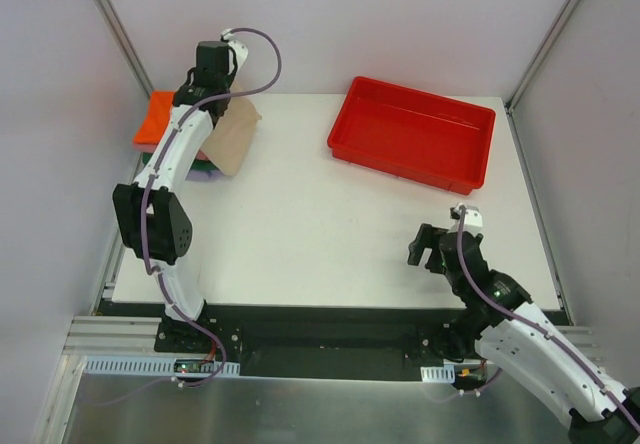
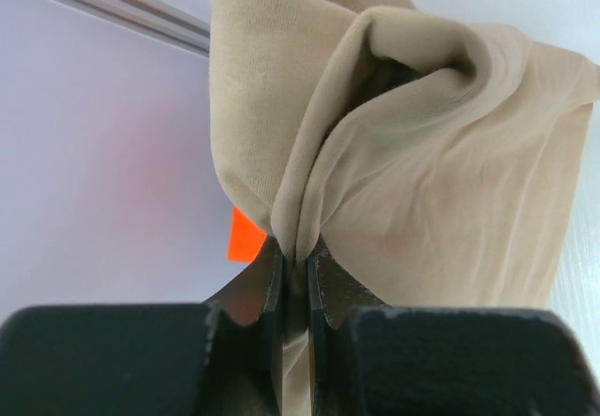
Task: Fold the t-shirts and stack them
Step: Put the neatly folded tshirt into the corner of the board with the left arm
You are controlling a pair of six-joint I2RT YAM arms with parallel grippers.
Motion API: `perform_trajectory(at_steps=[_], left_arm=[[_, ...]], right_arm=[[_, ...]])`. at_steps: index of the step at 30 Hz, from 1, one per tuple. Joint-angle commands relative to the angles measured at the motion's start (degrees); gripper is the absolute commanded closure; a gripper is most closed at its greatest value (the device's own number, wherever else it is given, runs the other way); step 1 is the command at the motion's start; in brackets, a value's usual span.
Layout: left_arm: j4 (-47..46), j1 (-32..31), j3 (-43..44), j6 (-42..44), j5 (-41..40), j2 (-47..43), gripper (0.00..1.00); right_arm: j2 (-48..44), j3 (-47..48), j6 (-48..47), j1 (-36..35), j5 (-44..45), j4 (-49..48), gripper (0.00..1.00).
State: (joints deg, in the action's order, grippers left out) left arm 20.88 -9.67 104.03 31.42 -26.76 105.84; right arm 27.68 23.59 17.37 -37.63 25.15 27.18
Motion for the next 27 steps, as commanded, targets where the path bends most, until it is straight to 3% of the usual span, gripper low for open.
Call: perform_trajectory(at_steps=[1, 17, 27], left_arm=[[-4.2, 0.5, 7.4, 3.0, -0.2, -6.1, 1.00], [-4.1, 6.2, 10.9, 3.5, 5.0, -4.2, 1.00], [-12.0, 11.7, 11.7, 3.2, 6.7, 7.6, 1.00]], right_arm=[[1.8, 2.5, 1.1, 0.3, 2.5, 2.2, 0.04], [10.6, 3.8, 3.9, 1.3, 4.9, 0.9, 0.04], [17.8, 6.5, 3.8, 2.2, 4.7, -1.4, 0.04]])
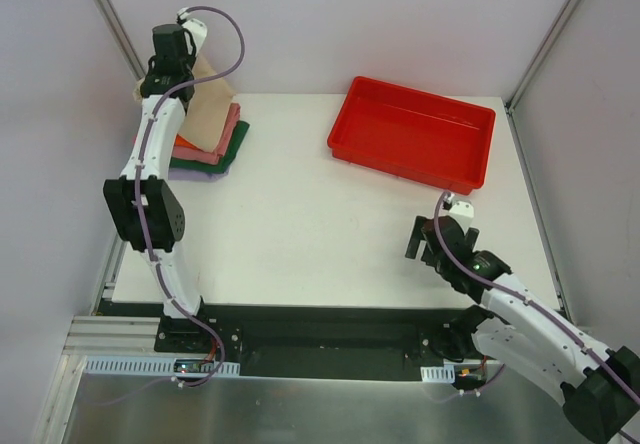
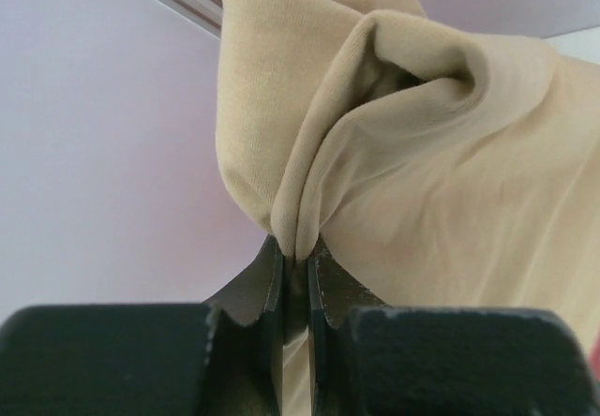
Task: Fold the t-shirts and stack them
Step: Put the neatly folded tshirt into the corner of the board with the left arm
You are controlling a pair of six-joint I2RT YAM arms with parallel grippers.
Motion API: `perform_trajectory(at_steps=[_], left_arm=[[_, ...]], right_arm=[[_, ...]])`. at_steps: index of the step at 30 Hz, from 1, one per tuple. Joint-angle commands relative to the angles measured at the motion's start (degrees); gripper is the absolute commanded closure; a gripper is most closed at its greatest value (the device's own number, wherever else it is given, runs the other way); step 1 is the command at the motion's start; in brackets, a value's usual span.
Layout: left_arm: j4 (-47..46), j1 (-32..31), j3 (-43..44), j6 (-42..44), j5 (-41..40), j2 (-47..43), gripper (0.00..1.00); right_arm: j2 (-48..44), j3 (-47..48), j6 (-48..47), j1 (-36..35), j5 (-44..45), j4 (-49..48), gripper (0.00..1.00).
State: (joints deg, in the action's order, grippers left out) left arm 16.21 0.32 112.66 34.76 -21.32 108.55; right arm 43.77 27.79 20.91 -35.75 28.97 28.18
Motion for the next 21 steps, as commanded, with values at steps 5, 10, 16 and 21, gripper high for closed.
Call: perform_trajectory(at_steps=[5, 10, 16, 21], left_arm=[[-9.9, 3.5, 7.7, -1.4, -1.6, 11.5, 1.00], [-12.2, 5.0, 9.0, -4.0, -3.2, 16.3, 1.00], [-15.0, 6.5, 9.0, -7.0, -5.0, 20.5, 0.68], [-15.0, 6.8, 7.8, -10.2, -6.4, 18.5, 0.01]], right_arm=[[4.6, 3.5, 1.3, 0.5, 0.6, -3.0, 0.04], [7.7, 5.3, 0.0, 0.6, 0.8, -3.8, 0.04], [11.0, 7.5, 0.3, 0.8, 0.6, -3.5, 0.04], [13.4, 8.8, 0.2, 0.7, 2.0, -1.6, 0.04]])
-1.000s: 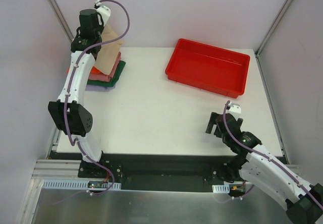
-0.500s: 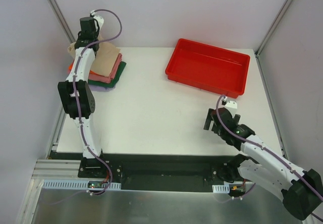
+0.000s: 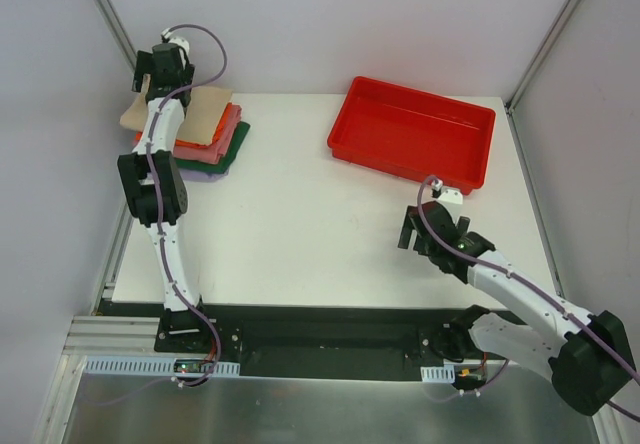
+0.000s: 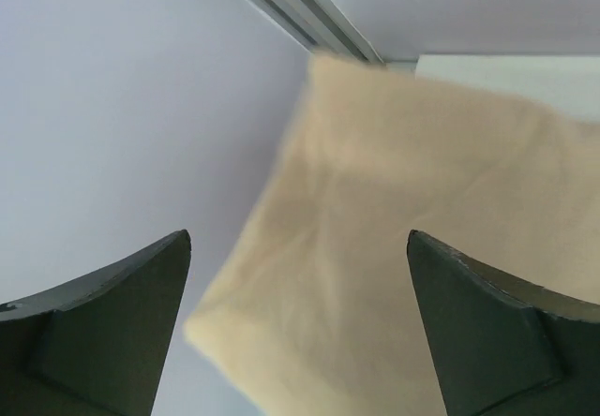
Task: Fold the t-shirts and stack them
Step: Put the neatly folded tshirt into the corner of the board with the left arm
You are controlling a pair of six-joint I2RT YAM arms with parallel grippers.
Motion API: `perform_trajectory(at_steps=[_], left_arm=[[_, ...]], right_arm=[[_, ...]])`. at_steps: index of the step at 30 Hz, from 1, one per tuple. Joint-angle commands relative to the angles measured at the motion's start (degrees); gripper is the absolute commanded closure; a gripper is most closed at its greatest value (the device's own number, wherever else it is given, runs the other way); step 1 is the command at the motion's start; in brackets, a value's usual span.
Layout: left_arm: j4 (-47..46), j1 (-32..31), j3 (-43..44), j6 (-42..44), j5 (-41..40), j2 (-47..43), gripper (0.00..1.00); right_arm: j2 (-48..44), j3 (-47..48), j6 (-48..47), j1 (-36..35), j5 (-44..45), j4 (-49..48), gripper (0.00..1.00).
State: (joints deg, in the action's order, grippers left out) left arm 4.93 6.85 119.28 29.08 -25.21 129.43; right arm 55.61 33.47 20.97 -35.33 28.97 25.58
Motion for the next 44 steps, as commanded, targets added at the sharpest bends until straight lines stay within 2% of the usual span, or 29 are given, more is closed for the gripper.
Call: perform_trajectory(at_steps=[1, 5, 8, 11, 13, 17, 18, 20, 22, 24, 27, 29, 32, 35, 44], left_arm=[[-3.7, 0.4, 0.0, -5.6, -2.7, -3.6, 0.01], [-3.3, 0.3, -5.2, -10.8, -2.7, -10.3, 0.01], [0.8, -0.7, -8.4, -16.8, -1.3, -17.3, 0.01], [8.8, -2.5, -12.0, -28.4, 3.0, -26.1, 0.01], [11.9, -2.8, -19.4, -38.7, 10.2, -33.8, 0.01], [11.9, -4.1, -41.3, -60.9, 27.0, -50.9, 0.01], [11.9, -6.4, -45.8, -63.5, 27.8, -54.6, 0.01], [11.9, -18.1, -57.0, -65.5, 19.0, -60.8, 0.01], [11.9, -28.5, -64.8, -65.6, 13.7, -66.2, 0.01], [12.0, -35.6, -73.4, -68.0, 12.6, -70.9, 0.01], [13.2, -43.9, -87.6, -74.2, 8.8, -79.6, 0.01], [13.4, -46.1, -94.6, -76.8, 8.4, -86.0, 0.01], [14.1, -46.7, -98.8, -78.4, 7.9, -94.6, 0.01], [14.4, -46.8, -98.6, -77.1, 7.9, -99.7, 0.01], [17.6, -46.7, -96.1, -75.8, 5.0, -98.6, 0.01]], right_arm=[[1.9, 3.6, -0.1, 0.3, 2.2, 1.7, 0.04], [1.0, 3.9, 0.5, 0.3, 1.7, 2.9, 0.04], [-2.0, 2.4, 0.8, 0.3, 0.4, 2.9, 0.04], [-5.6, 0.6, 0.8, 0.4, -0.4, 2.4, 0.04], [-7.7, -0.5, 1.5, 0.6, 0.1, 2.0, 0.04], [-11.4, -2.6, 2.8, 1.0, -0.9, 1.1, 0.04], [-12.5, -2.9, 2.9, 1.0, -1.8, 1.1, 0.04], [-15.1, -3.7, 2.9, 1.0, -2.9, 0.6, 0.04], [-18.5, -5.6, 1.9, 1.0, -4.0, -1.6, 0.04], [-22.9, -8.3, 2.9, 1.0, -4.6, -3.8, 0.04], [-29.5, -13.9, 5.6, 1.0, -6.0, -8.2, 0.04], [-32.8, -17.4, 4.8, 1.0, -7.3, -11.0, 0.04], [-36.2, -18.6, 5.4, 1.1, -5.6, -9.9, 0.04], [-39.0, -19.8, 6.6, 1.1, -6.3, -9.2, 0.04], [-40.9, -20.7, 6.7, 1.1, -10.1, -10.4, 0.04]])
